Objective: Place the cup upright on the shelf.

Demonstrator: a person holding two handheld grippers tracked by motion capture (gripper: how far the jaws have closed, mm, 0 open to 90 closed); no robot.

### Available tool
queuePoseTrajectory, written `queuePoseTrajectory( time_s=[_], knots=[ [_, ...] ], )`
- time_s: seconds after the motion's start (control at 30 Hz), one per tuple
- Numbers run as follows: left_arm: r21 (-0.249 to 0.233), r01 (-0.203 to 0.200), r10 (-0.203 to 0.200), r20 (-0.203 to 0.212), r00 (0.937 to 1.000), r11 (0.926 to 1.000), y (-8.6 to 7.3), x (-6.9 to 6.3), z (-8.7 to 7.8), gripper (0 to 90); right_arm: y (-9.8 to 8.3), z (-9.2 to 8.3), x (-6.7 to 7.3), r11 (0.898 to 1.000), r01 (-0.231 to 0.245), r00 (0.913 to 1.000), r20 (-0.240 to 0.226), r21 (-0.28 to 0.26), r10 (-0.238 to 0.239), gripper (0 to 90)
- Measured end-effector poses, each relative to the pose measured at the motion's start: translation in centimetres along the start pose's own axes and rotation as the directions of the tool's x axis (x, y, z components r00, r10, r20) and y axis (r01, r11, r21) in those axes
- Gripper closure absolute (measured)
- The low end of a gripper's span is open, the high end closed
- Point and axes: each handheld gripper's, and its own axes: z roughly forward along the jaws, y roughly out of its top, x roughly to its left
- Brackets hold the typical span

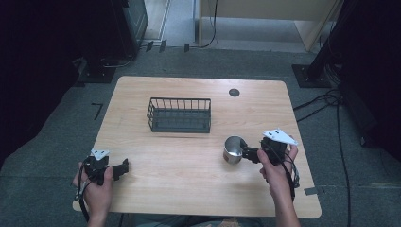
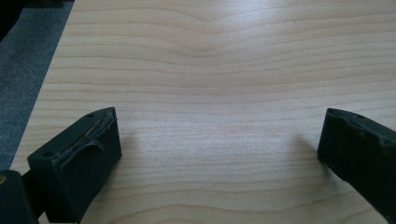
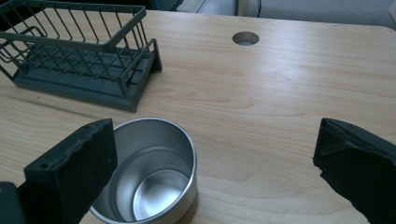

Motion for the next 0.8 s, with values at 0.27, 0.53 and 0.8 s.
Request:
queuePoseTrajectory(
  time_s=[0.27, 0.53, 0.8],
  knots=[
    [0.000, 0.000, 0.000, 0.000, 1.0000, 1.0000, 0.0, 0.0, 0.0, 0.0, 0.0, 0.7, 1.2, 1.000, 0.006, 0.9999, -0.008, 0.006, -0.006, 0.0],
    [0.000, 0.000, 0.000, 0.000, 1.0000, 1.0000, 0.0, 0.0, 0.0, 0.0, -0.1, 1.6, 2.4, 1.000, 0.013, 0.9996, -0.026, 0.019, -0.012, 0.0],
    [0.000, 0.000, 0.000, 0.000, 1.0000, 1.0000, 0.0, 0.0, 0.0, 0.0, -0.8, 2.7, 3.4, 0.999, -0.015, 0.9967, -0.079, 0.050, 0.019, 0.0]
  ],
)
